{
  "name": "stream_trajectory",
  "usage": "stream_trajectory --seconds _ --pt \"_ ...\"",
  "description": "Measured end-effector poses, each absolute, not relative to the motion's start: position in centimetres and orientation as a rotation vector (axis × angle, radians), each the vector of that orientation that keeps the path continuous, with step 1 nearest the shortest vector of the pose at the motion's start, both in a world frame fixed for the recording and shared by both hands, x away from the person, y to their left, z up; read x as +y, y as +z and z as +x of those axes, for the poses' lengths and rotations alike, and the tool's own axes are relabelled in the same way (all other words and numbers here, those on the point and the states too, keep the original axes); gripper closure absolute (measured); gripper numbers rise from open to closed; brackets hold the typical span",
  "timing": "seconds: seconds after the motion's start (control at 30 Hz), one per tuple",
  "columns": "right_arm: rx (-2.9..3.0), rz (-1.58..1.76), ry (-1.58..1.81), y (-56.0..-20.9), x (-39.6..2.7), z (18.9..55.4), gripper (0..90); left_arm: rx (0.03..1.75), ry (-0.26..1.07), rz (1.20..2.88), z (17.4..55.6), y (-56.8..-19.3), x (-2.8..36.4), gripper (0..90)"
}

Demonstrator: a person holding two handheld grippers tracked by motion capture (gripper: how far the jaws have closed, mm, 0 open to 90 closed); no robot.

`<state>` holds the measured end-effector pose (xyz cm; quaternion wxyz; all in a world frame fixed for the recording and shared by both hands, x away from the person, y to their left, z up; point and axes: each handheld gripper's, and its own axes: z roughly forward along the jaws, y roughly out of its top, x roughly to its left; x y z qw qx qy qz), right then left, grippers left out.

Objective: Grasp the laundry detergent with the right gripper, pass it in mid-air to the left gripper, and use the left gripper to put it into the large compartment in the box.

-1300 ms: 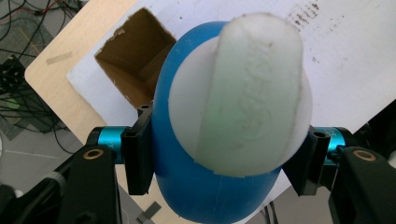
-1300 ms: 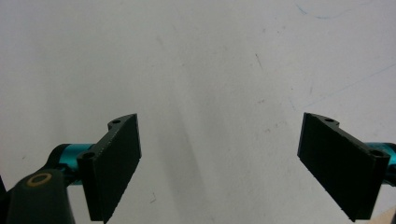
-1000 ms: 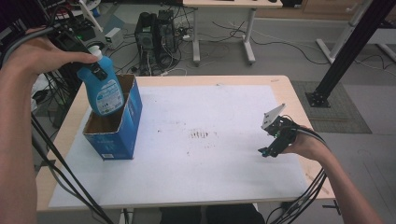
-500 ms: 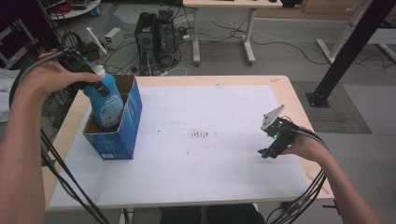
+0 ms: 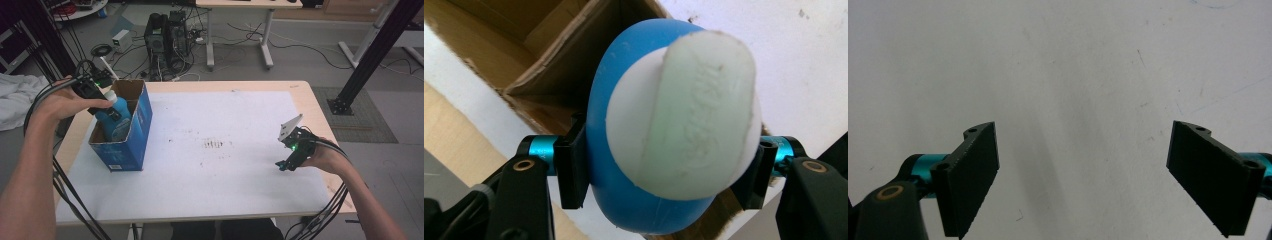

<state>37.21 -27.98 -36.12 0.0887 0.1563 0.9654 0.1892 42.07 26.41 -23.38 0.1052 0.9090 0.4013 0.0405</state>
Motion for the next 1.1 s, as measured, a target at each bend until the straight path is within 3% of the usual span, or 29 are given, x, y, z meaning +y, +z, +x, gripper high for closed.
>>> stream_trajectory --seconds 0.6,1.1 --pt "2.88 0.536 0.544 -36.6 -28.1 36.8 12.7 1.125 0.085 2.755 42.4 -27.7 26.4 37.3" --pt "2.88 0.512 0.554 -36.9 -28.0 36.9 12.6 1.121 0.095 2.753 42.3 -27.8 26.3 37.1"
